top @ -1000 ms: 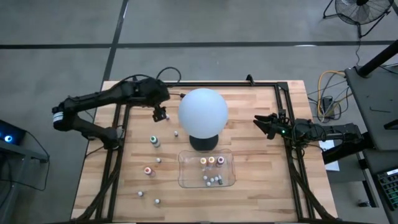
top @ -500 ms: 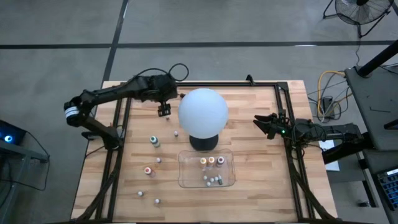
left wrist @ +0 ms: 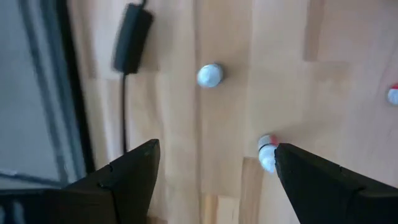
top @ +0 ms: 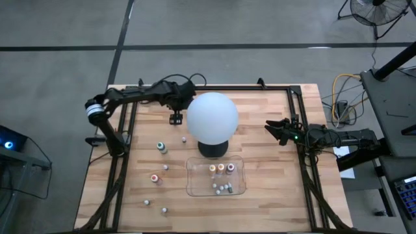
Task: Pick & Place food coloring
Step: Put the small black food coloring bottle into the transparent bin
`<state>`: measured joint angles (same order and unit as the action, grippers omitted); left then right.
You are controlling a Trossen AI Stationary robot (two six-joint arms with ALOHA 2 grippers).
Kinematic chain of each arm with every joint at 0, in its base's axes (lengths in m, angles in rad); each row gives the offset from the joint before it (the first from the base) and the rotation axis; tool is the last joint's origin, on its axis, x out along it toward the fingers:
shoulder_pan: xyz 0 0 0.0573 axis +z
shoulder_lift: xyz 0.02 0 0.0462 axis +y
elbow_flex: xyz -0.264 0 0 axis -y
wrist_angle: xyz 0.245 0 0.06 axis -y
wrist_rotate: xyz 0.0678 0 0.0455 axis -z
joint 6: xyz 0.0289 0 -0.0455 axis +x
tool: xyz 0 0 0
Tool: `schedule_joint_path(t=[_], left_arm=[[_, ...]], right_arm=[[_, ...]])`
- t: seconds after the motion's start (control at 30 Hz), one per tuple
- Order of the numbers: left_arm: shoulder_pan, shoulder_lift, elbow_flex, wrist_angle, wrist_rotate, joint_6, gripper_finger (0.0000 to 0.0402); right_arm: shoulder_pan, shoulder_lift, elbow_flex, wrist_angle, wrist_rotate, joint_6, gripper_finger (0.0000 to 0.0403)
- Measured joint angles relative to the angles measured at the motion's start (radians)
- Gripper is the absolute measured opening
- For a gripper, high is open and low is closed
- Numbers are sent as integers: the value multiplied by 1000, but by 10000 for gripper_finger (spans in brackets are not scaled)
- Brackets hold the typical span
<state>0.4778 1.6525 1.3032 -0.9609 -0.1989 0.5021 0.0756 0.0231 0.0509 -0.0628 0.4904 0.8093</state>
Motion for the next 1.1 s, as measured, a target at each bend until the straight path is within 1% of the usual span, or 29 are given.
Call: schedule_joint_path(t=[0.13,0.27,0.67,0.93,1.03,1.1], left_arm=[[0,36,6,21,26,34,289],[0,73,6,61,29,51,289],[11,162,5,172,50,85,289],[23,184,5,206,60,89,289],[25,187,5,206,63,88,281],[25,190,5,206,64,83,269]], right_arm=[[0,0,0,0,0,0,308],[0,0,0,0,0,0,311],[0,0,0,0,0,0,306],[0,0,0,0,0,0,308],[0,0,0,0,0,0,304],[0,0,0,0,0,0,302]])
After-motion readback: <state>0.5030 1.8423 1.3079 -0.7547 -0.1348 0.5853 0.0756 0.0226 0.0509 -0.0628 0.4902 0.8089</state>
